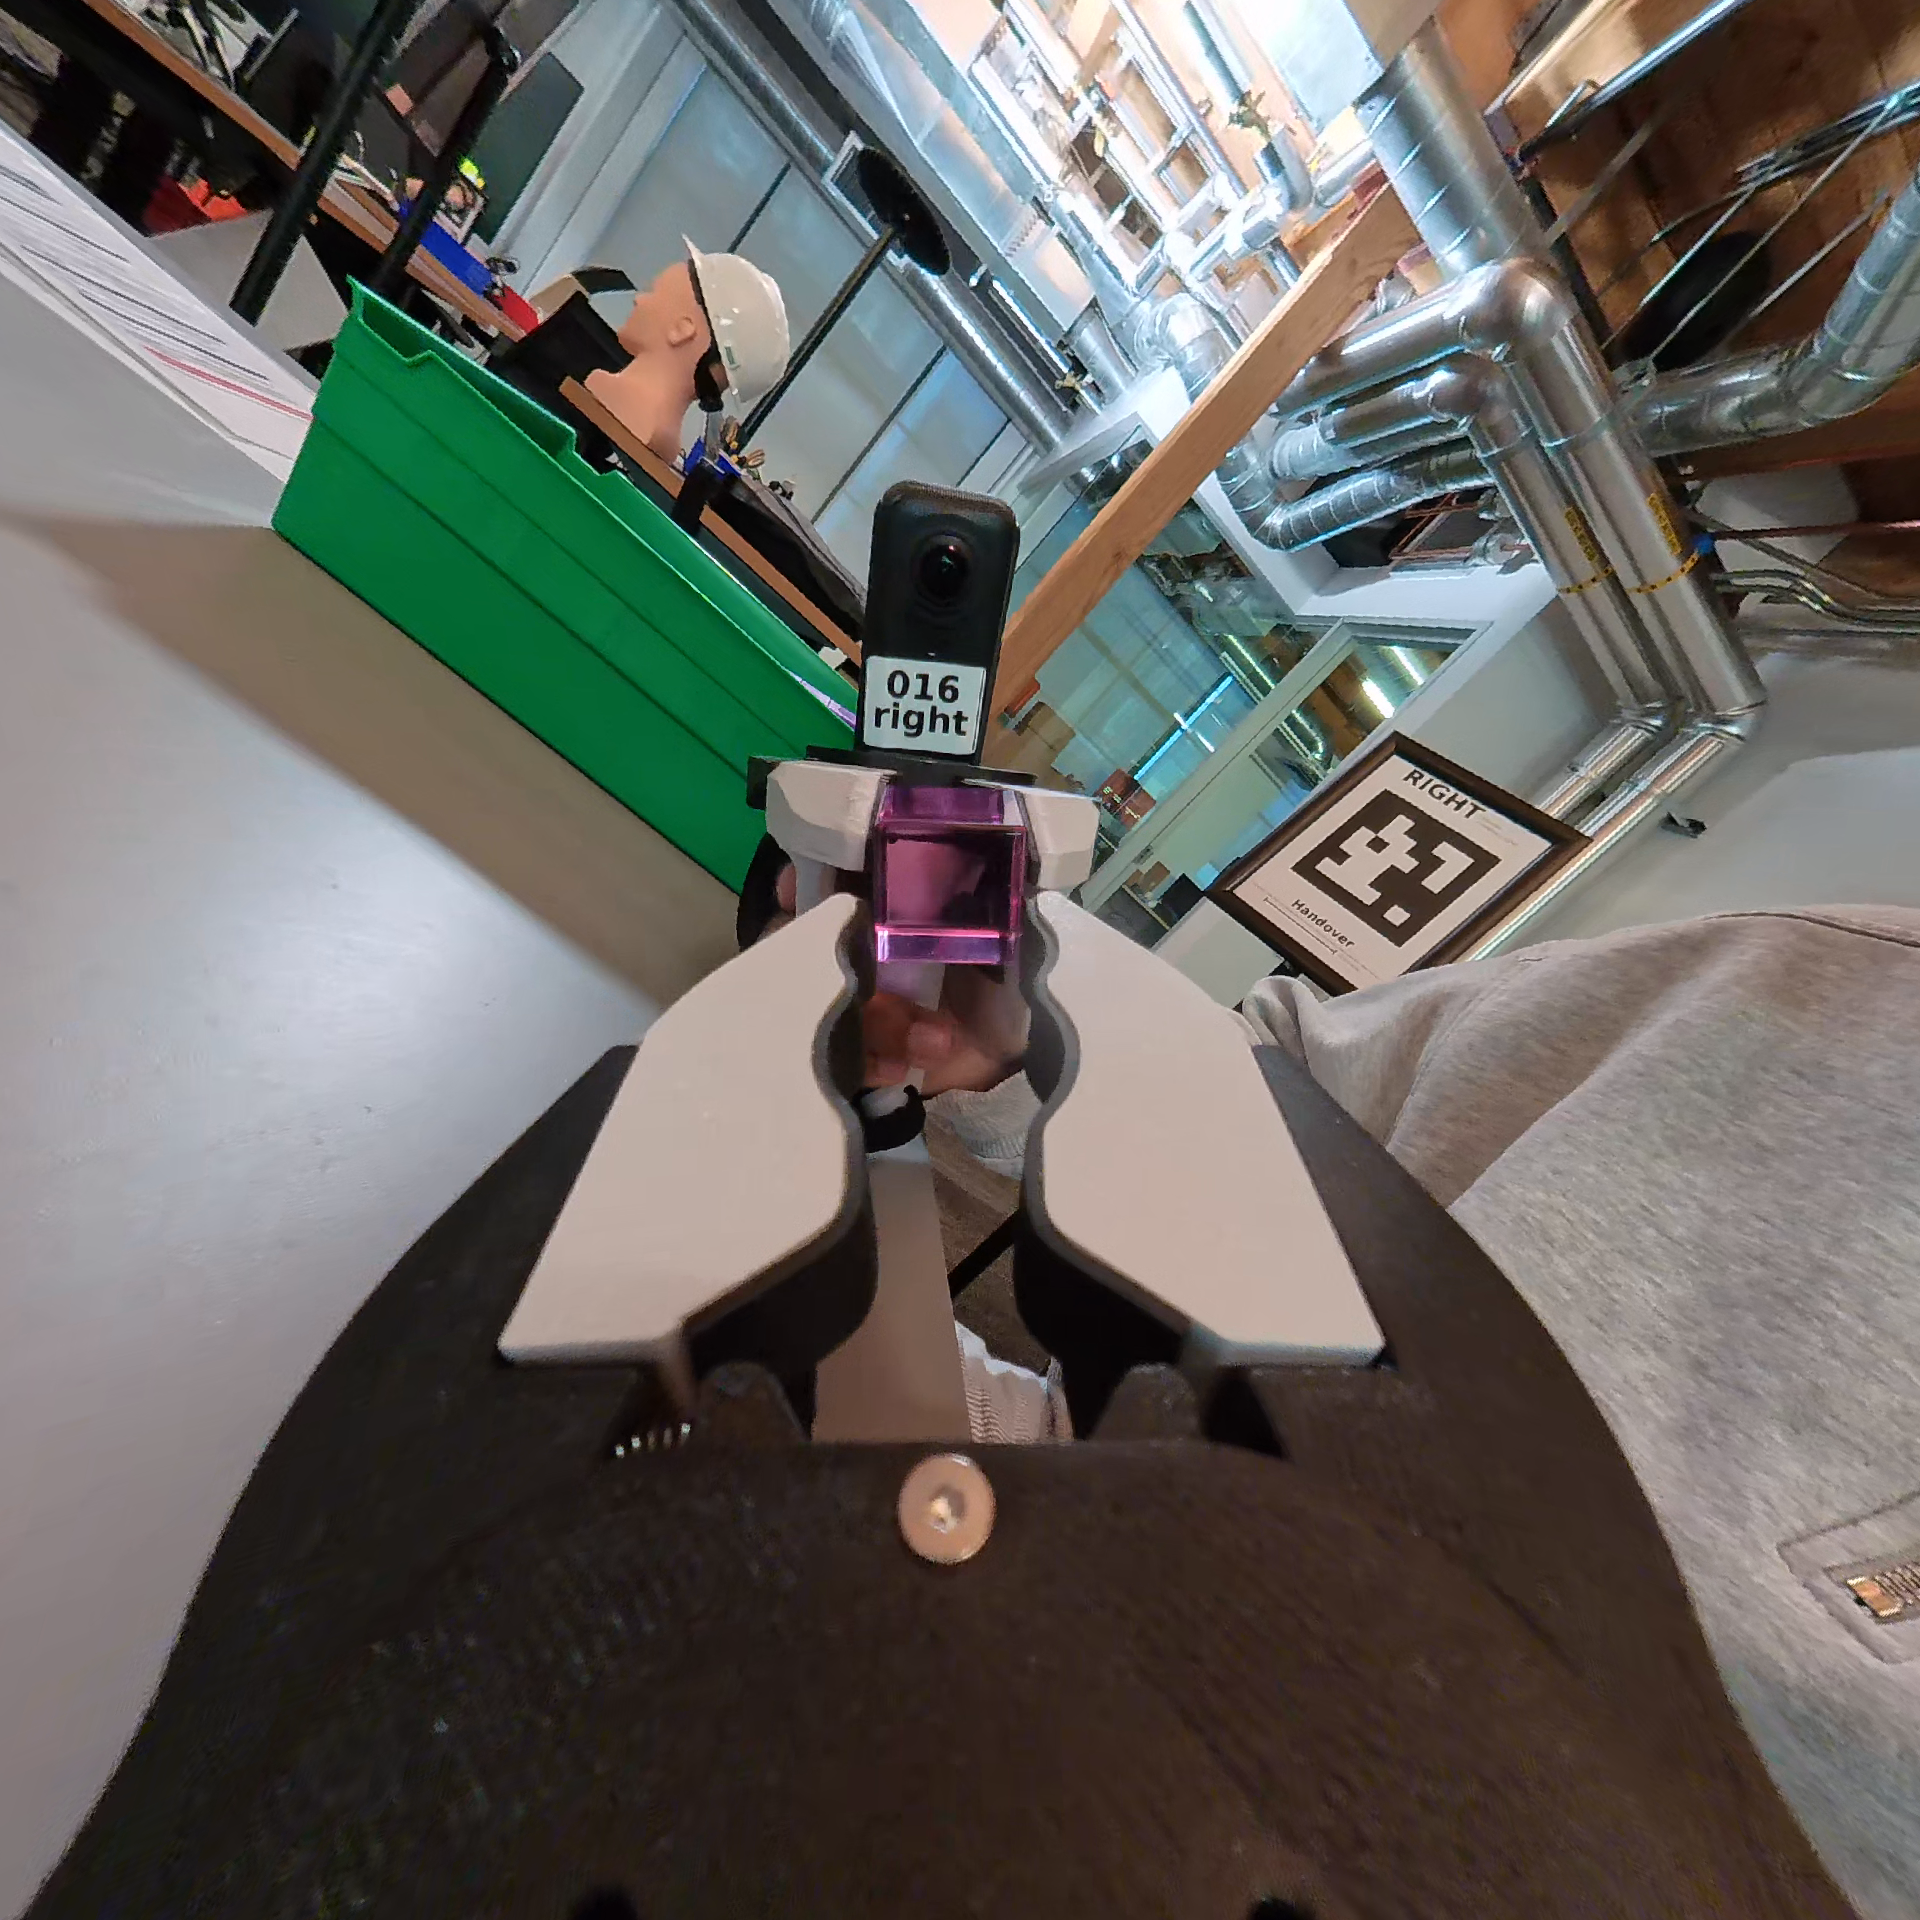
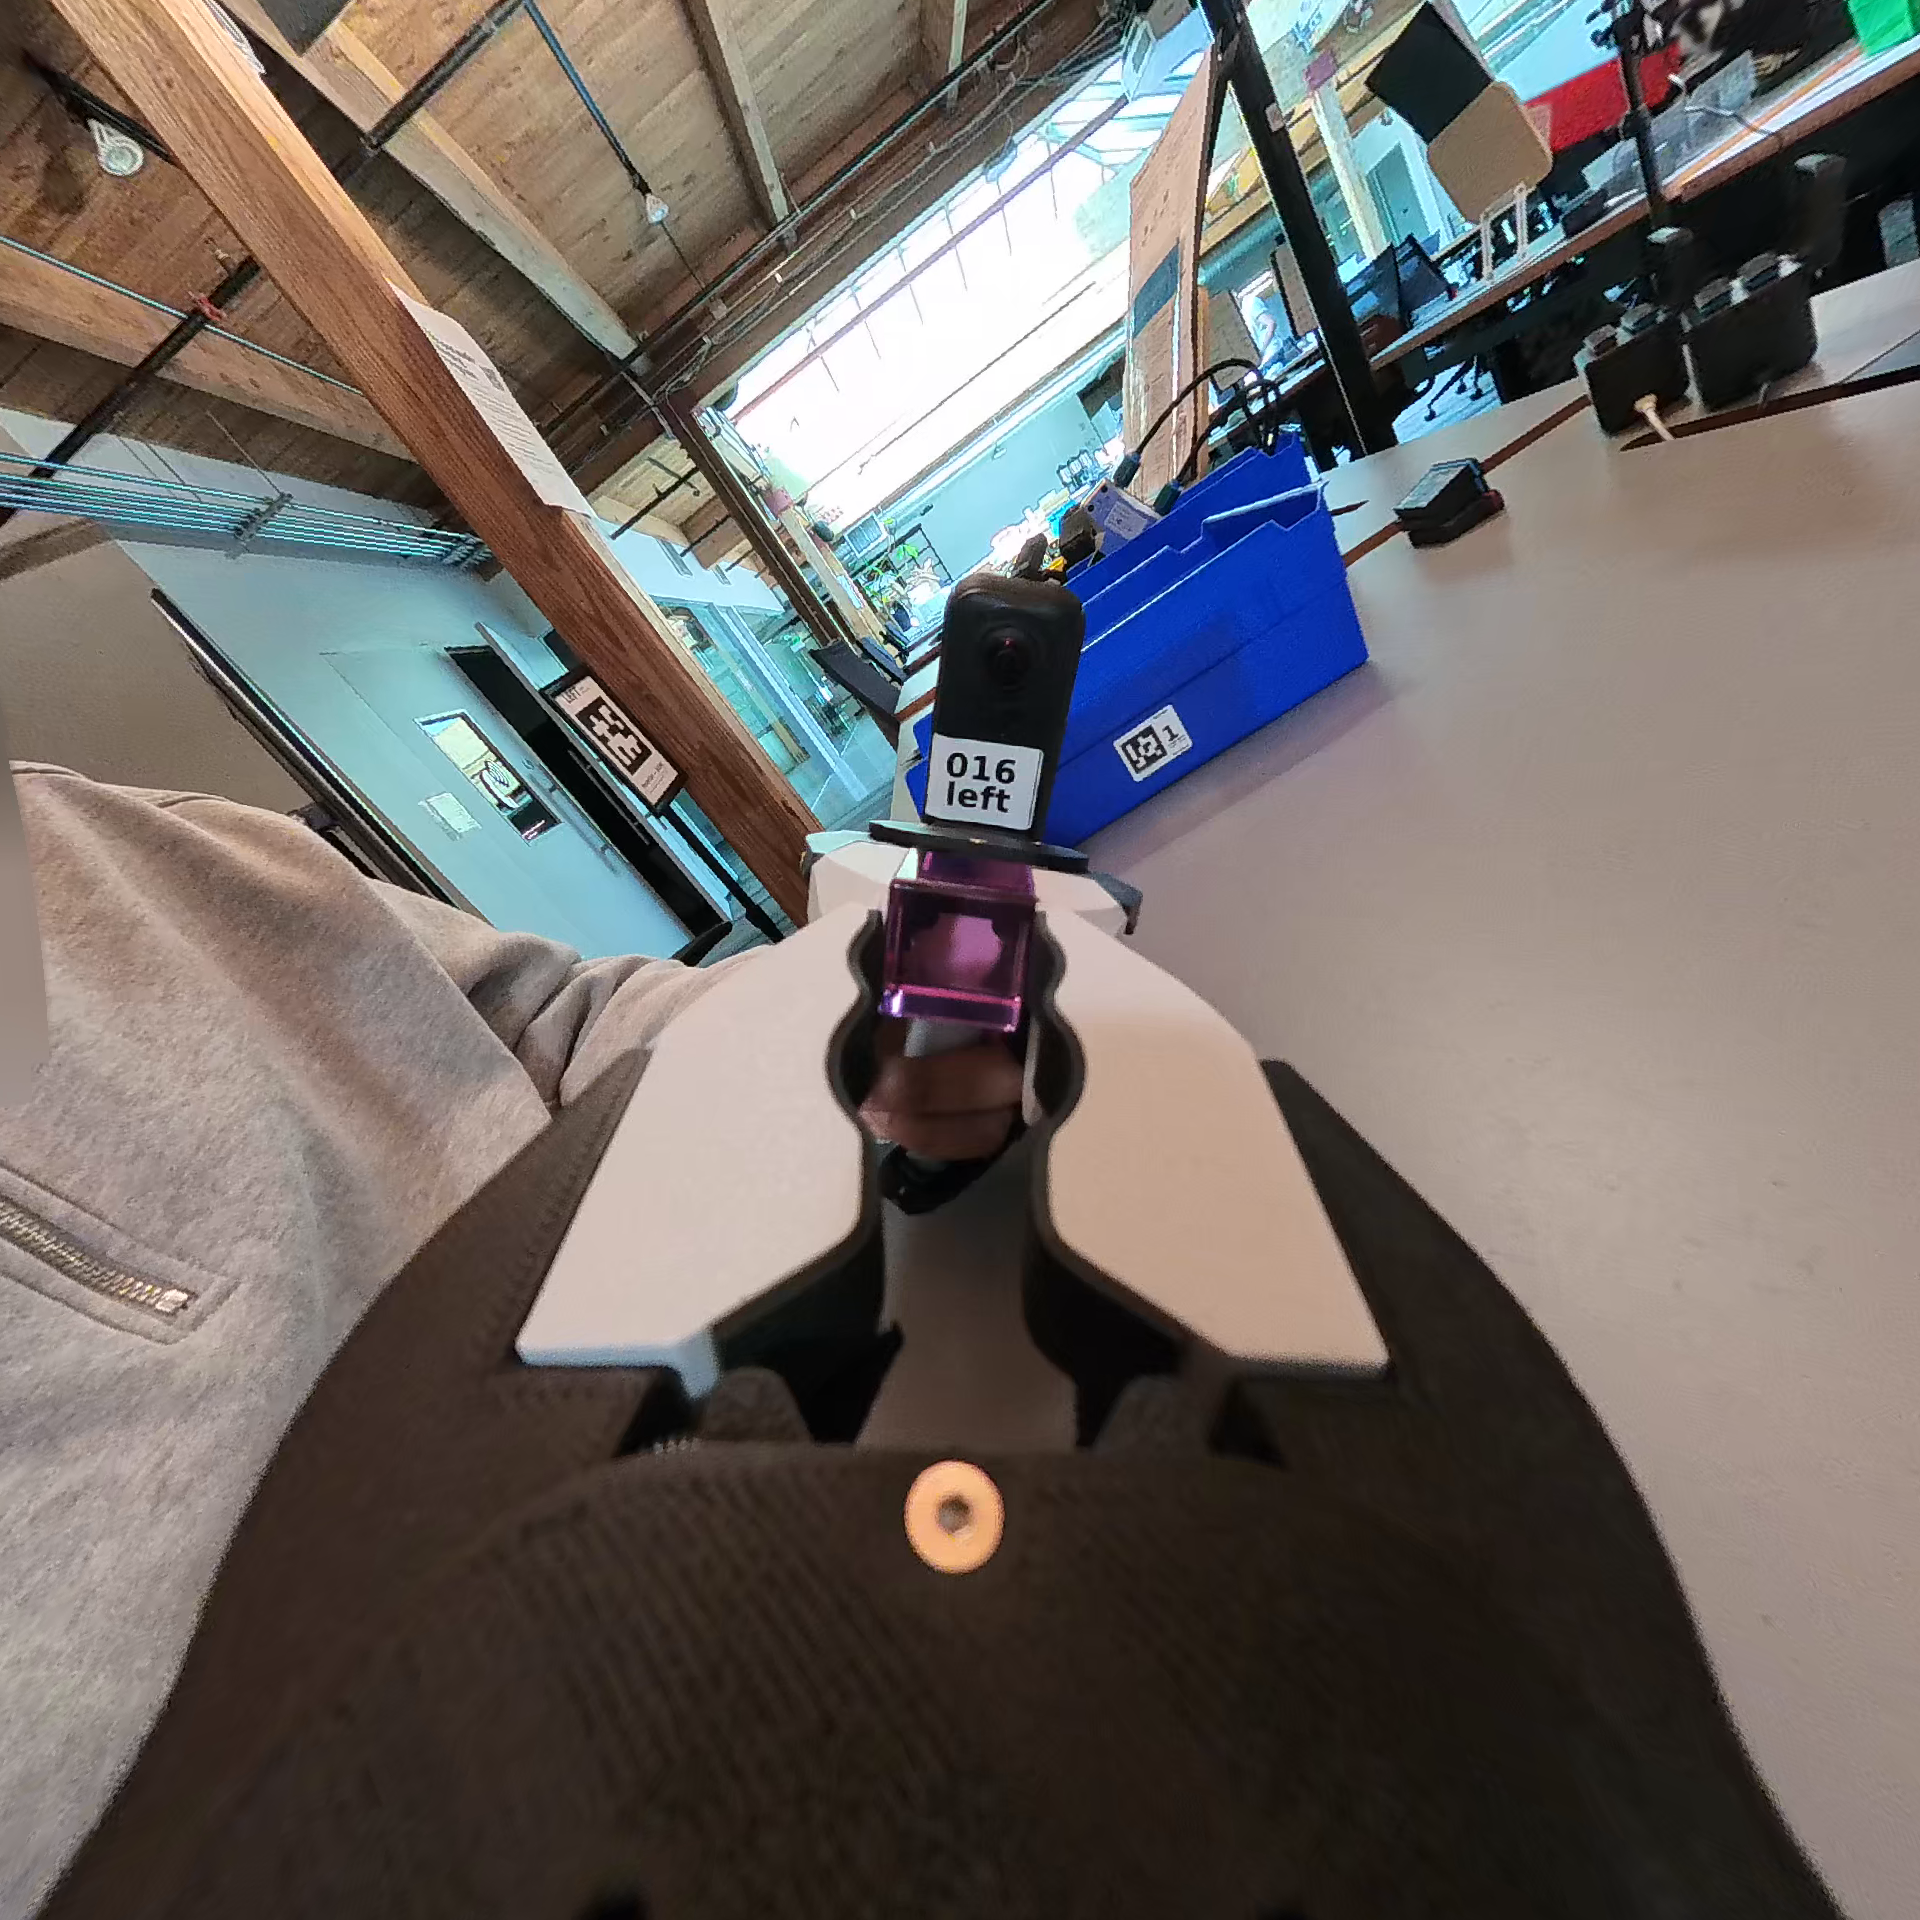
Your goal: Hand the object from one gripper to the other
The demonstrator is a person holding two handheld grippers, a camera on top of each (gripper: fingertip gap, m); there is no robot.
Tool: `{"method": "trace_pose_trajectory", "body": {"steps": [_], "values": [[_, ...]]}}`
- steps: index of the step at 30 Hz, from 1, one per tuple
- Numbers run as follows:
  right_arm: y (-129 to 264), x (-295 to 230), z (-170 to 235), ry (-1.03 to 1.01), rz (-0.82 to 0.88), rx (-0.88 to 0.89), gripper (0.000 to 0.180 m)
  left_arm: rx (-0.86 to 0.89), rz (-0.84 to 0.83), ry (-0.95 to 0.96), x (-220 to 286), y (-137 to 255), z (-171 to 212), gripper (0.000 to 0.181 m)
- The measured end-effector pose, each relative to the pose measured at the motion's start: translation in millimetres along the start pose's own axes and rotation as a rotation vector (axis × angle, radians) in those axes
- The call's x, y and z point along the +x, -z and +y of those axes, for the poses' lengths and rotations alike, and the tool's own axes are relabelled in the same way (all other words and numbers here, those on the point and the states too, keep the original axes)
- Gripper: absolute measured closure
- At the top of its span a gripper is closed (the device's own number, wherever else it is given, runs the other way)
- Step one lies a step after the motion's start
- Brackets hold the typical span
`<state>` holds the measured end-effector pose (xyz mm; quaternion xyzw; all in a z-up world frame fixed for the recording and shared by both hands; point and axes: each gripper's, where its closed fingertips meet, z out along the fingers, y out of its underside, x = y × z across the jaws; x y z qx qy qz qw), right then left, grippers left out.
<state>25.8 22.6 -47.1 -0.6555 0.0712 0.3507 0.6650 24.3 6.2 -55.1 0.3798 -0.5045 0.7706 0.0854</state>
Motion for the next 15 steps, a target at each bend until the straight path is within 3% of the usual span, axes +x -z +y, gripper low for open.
{"method": "trace_pose_trajectory", "body": {"steps": [3,7,9,15], "values": [[0,0,-1,0.02,0.0,0.017,0.15,0.001,0.006,0.001,1,0,-1,0.154],[7,4,-17,0.1,0.026,0.118,0.119,0.023,0.003,0.033,-2,4,-4,0.154],[12,5,-24,0.197,0.055,0.149,0.114,0.031,0.004,0.079,-5,6,-5,0.154],[12,5,-9,0.733,0.165,-0.045,0.128,0.029,0.037,0.261,-12,8,-2,0.154]]}}
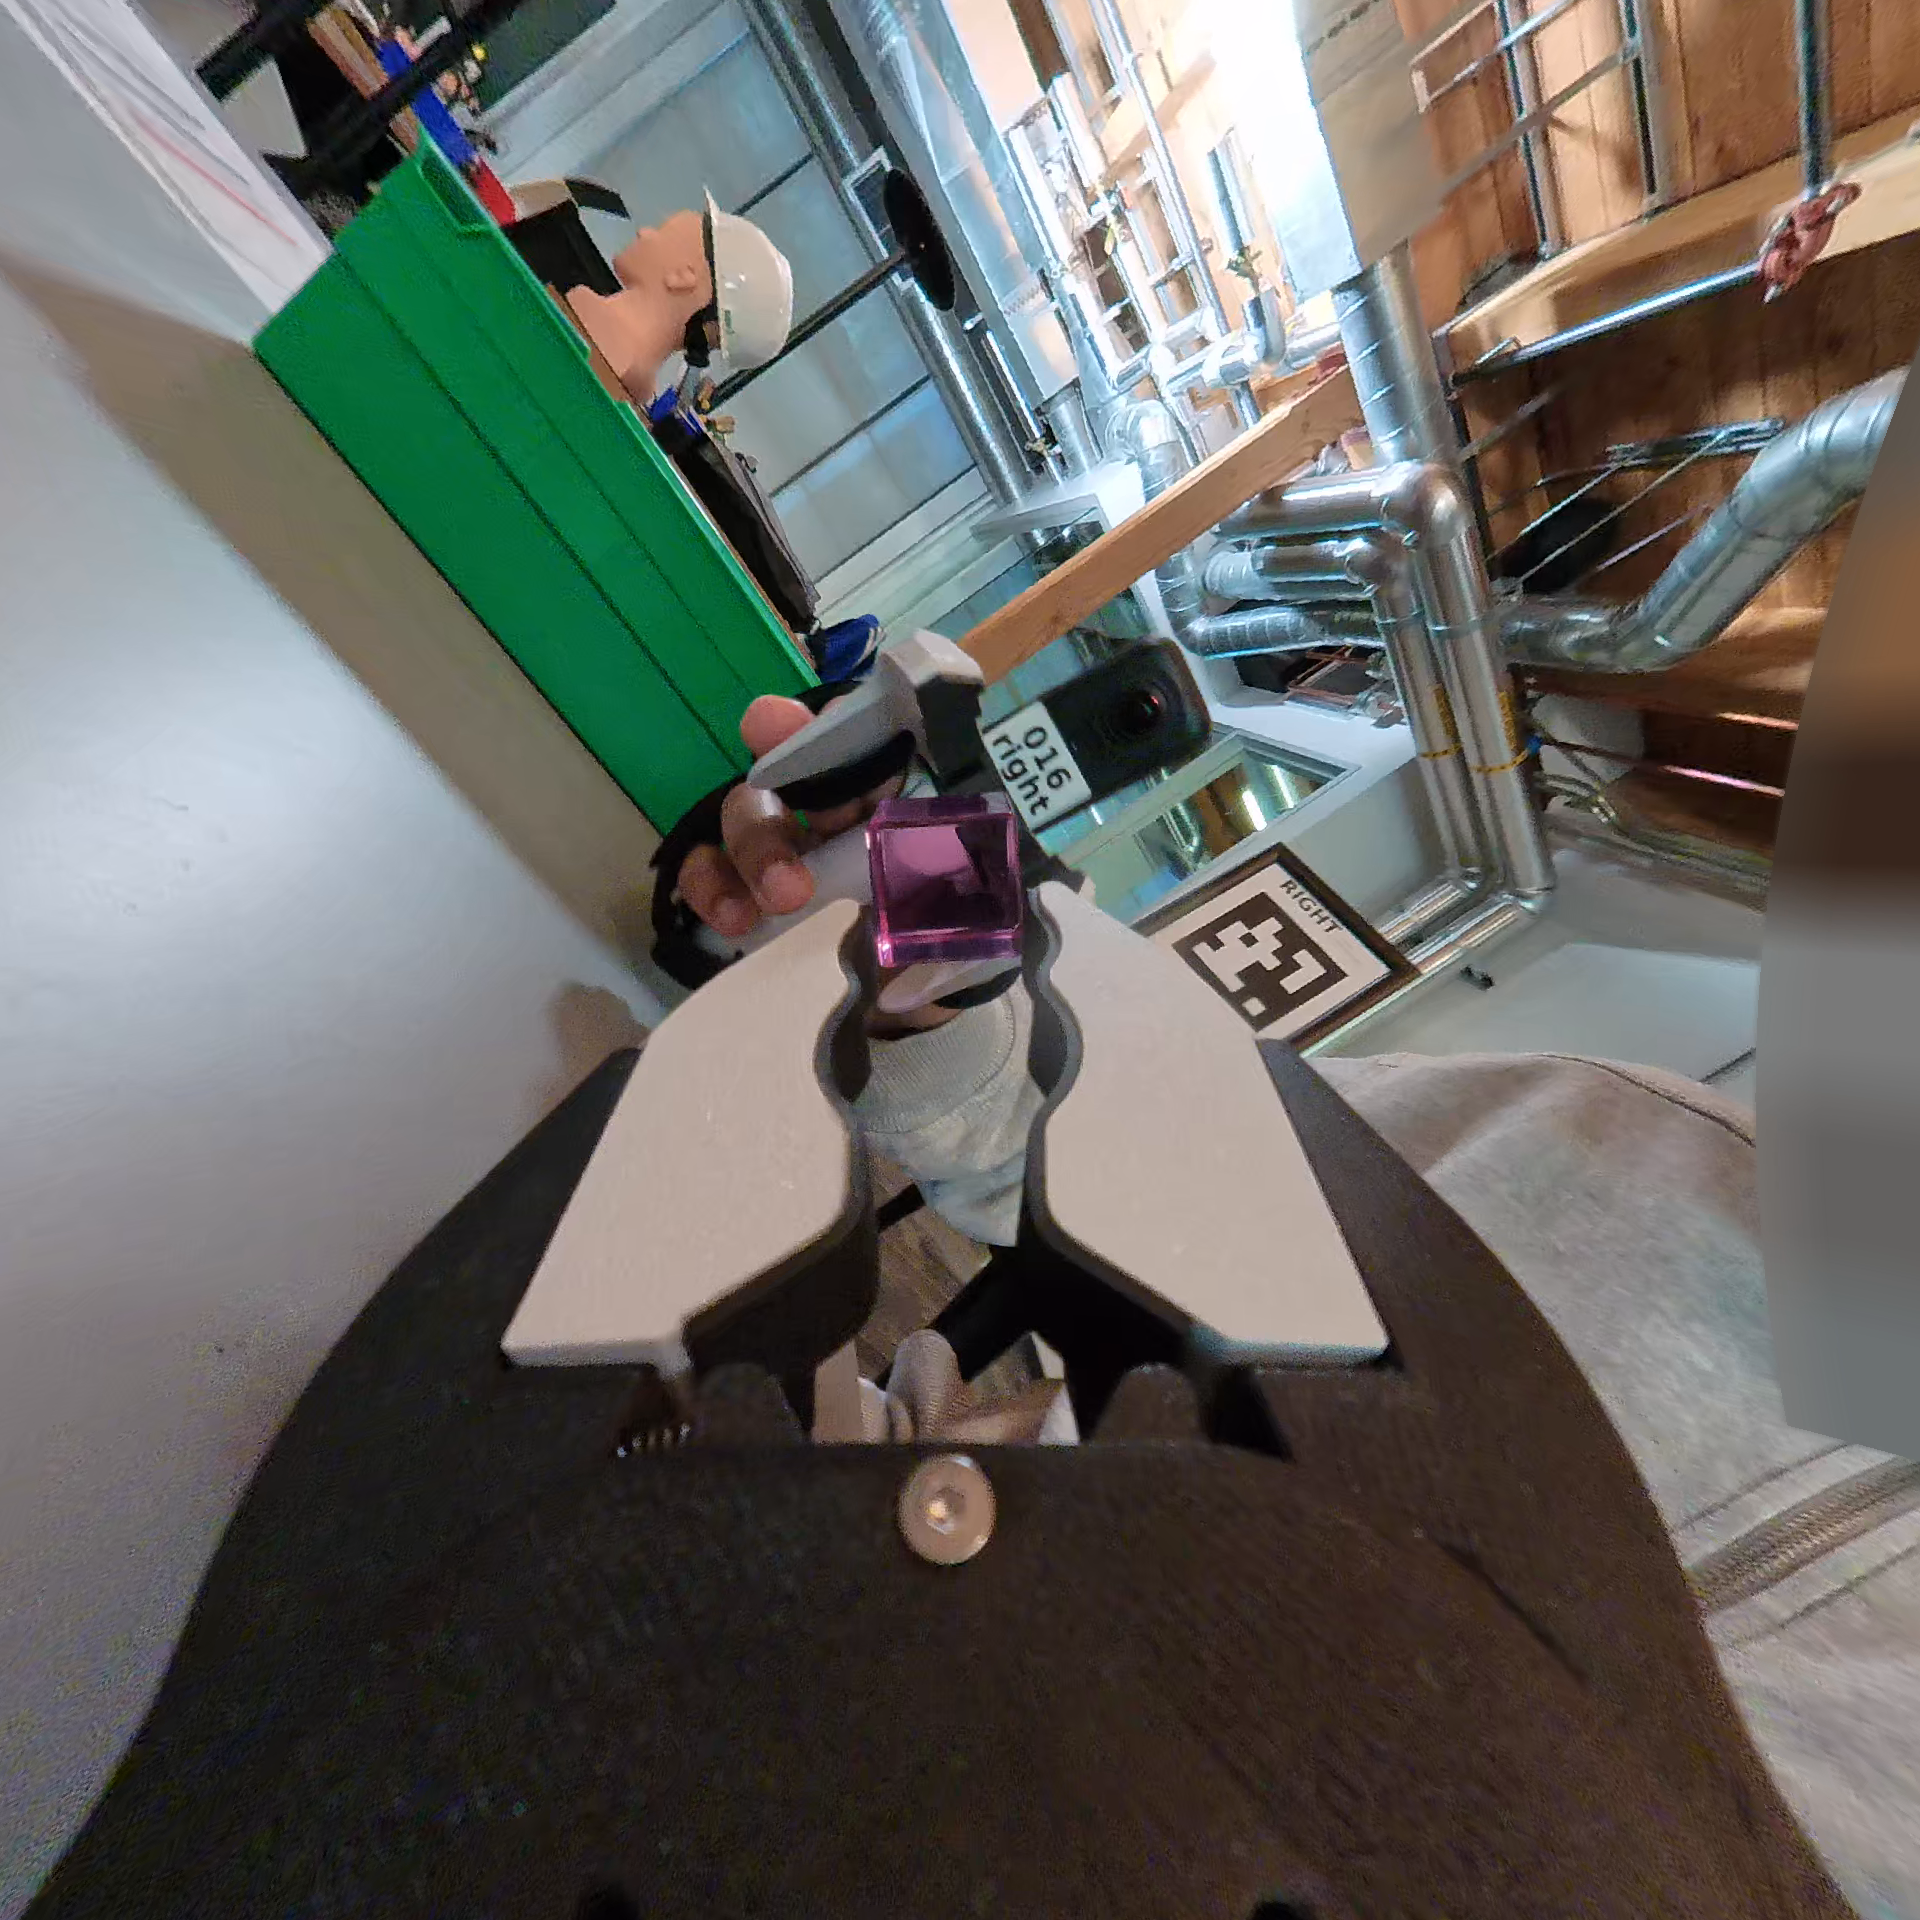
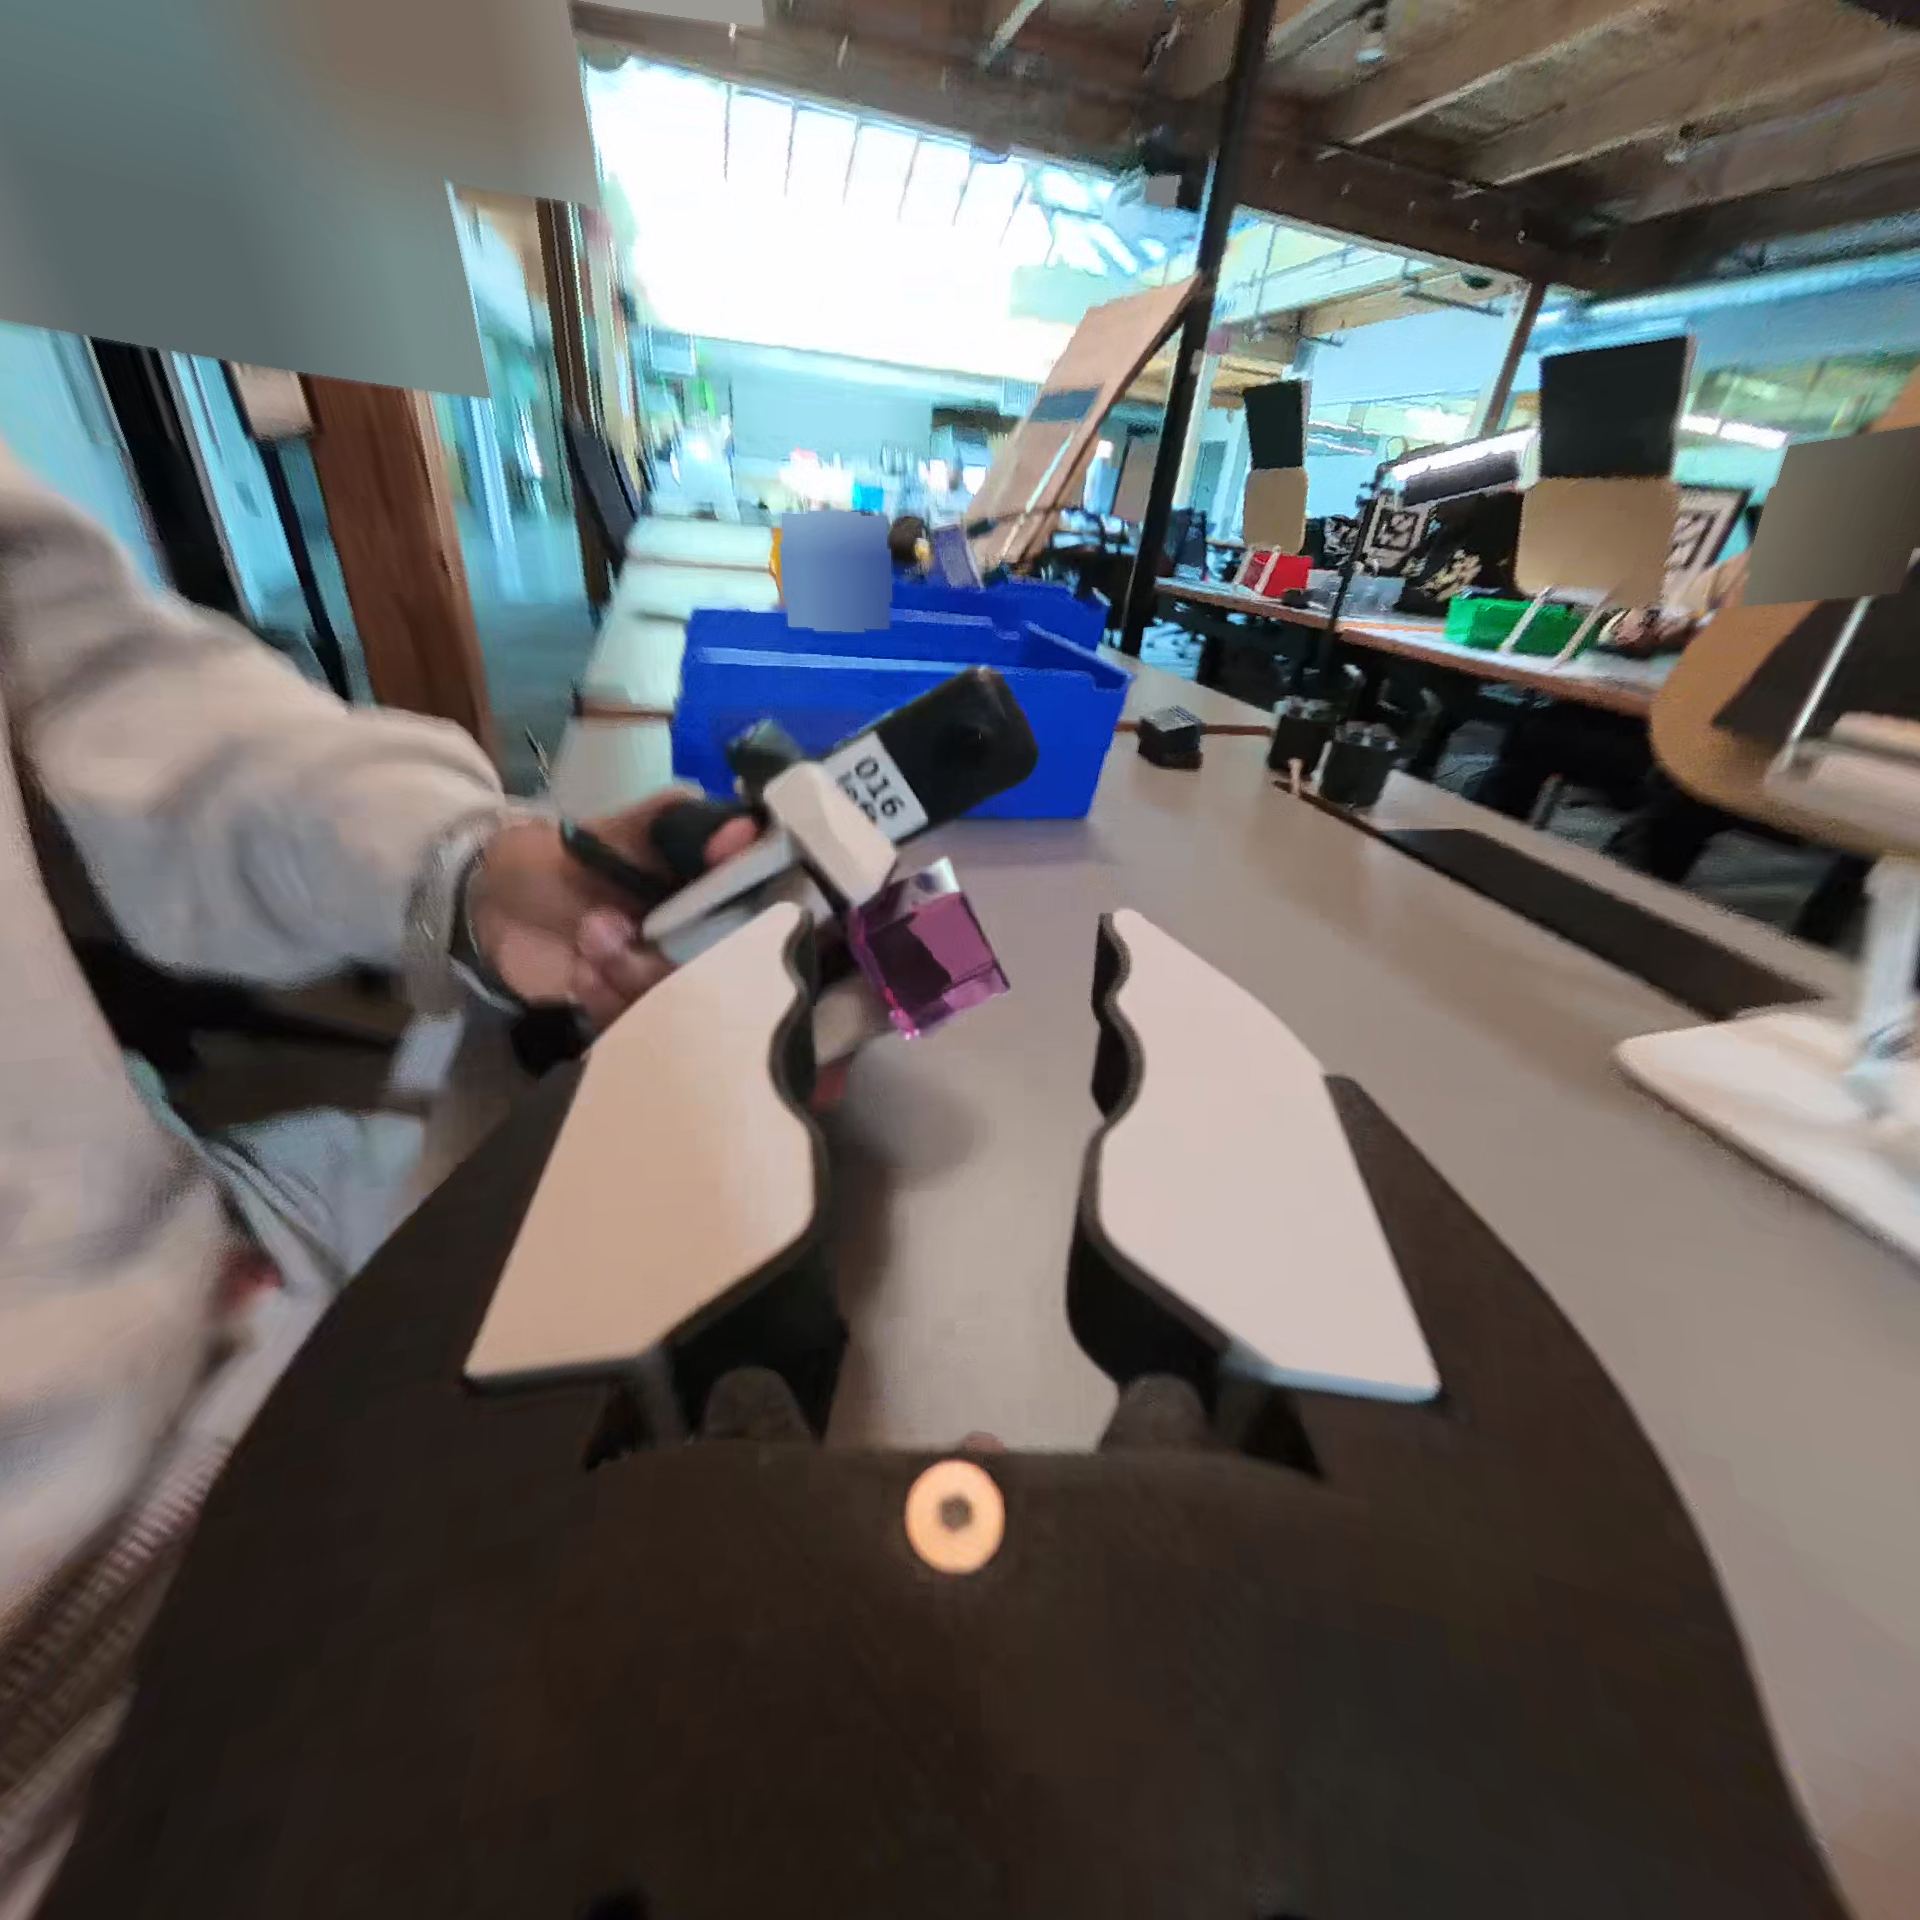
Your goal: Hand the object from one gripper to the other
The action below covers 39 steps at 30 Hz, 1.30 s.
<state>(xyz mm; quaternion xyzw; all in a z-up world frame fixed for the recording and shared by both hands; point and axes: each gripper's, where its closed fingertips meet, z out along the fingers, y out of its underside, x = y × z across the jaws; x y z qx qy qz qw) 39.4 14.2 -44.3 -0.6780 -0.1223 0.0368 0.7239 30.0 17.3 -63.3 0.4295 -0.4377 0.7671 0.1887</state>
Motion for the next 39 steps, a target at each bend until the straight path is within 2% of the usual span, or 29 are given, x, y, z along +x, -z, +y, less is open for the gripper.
{"method": "trace_pose_trajectory", "body": {"steps": [3,8,14,20,21,23,27,34,39], "values": [[-5,-8,9,0.16,0.008,-0.077,0.133,-0.014,0.016,0.045,-1,0,2,0.154],[-7,-14,15,0.254,0.0,-0.126,0.14,-0.057,0.03,0.094,-2,-3,10,0.153],[-7,-16,15,0.29,-0.007,-0.134,0.153,-0.074,0.056,0.109,2,-5,14,0.153],[-7,-15,13,0.278,0.0,-0.131,0.153,-0.052,0.065,0.087,3,-6,12,0.152],[-6,-14,12,0.267,0.005,-0.129,0.153,-0.041,0.053,0.07,2,-6,10,0.145],[-6,-11,11,0.223,0.014,-0.12,0.153,-0.019,0.023,0.022,0,-5,6,0.13],[-3,-6,7,0.028,0.007,-0.083,0.153,0.004,-0.027,-0.141,2,-1,-3,0.12],[0,-1,-2,-0.546,-0.092,0.021,0.153,-0.072,-0.109,-0.448,7,-4,4,0.125],[-2,-2,0,-0.716,-0.132,0.042,0.154,-0.08,-0.105,-0.494,10,-7,8,0.126]]}}
